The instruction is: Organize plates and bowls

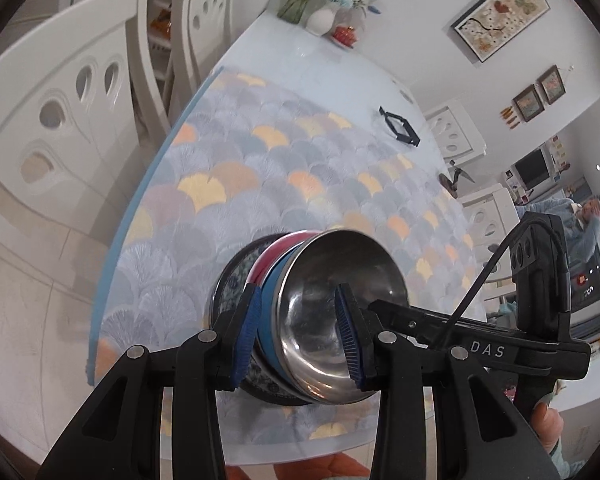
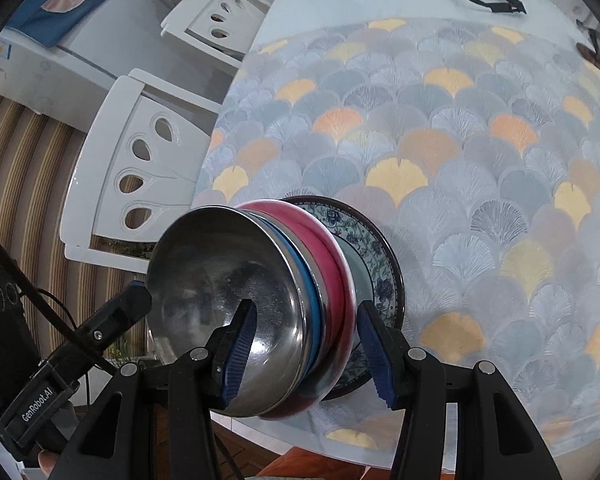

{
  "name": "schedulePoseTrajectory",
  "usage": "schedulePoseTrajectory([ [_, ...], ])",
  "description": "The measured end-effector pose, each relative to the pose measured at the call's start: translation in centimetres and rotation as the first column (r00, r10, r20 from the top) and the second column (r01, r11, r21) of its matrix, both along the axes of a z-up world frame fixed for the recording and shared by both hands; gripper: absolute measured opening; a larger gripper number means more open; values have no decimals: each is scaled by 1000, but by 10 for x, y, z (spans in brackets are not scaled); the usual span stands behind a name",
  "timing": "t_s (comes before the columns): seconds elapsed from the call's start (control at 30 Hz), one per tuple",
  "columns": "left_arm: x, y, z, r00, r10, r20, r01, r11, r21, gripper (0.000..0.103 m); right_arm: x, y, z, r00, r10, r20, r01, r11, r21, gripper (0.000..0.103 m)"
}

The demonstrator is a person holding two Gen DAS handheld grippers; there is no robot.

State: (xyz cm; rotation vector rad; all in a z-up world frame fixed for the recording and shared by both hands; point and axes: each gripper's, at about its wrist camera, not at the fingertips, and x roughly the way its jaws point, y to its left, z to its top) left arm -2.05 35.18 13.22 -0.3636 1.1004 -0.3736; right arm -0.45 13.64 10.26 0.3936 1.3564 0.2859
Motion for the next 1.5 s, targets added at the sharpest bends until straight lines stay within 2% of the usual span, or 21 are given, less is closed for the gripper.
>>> schedulePoseTrajectory([
  [0.2,-2,2,12,999,17,28,-17,1000,14,37,-4,-5,15,999,-20,40,21,999,-25,51],
  [0.33,-11,3,31,994,38,99,-43,998,41,37,-12,-7,38,993,-36,110,45,996,-75,51],
  [0.37,-14,3,37,991,41,126,-50,996,68,40,-15,-7,43,991,-42,126,53,995,-88,51],
  [0.4,-18,1,44,986,45,158,-63,992,107,46,-18,-7,47,989,-51,142,66,993,-101,54],
  [0.43,-21,1,48,982,49,181,-74,988,133,48,-23,-6,52,986,-64,155,83,990,-115,58],
  [0.53,-31,-4,62,965,39,260,-98,971,218,62,-36,-2,60,977,-81,195,113,981,-157,58],
  [0.57,-35,-5,66,958,39,285,-109,966,234,68,-41,0,63,974,-78,213,119,976,-185,58],
  [0.77,-43,-14,84,927,43,372,-158,946,285,81,-54,3,87,943,-83,323,178,944,-277,59],
  [0.8,-44,-17,86,924,41,381,-161,943,290,82,-56,3,90,936,-91,340,196,938,-287,61],
  [0.83,-44,-19,88,921,37,388,-163,941,296,83,-60,2,92,929,-109,353,221,929,-296,70],
  [0.9,-44,-26,91,919,24,394,-155,940,305,83,-66,-1,89,927,-156,342,264,918,-295,82],
  [0.97,-46,-32,92,918,5,397,-141,939,313,83,-71,-5,77,929,-202,309,291,916,-276,82],
  [1.03,-46,-39,91,917,-21,398,-122,936,331,84,-71,-5,67,941,-200,274,284,905,-316,82],
  [1.17,-47,-47,87,920,-40,389,-104,934,341,84,-74,-16,65,931,-238,277,325,887,-329,82],
  [1.33,-50,-55,87,903,-50,427,-112,932,346,84,-79,-23,63,925,-262,275,350,869,-349,82],
  [1.5,-53,-59,90,887,-69,457,-132,910,393,84,-79,-22,57,931,-265,251,342,872,-349,82],
])
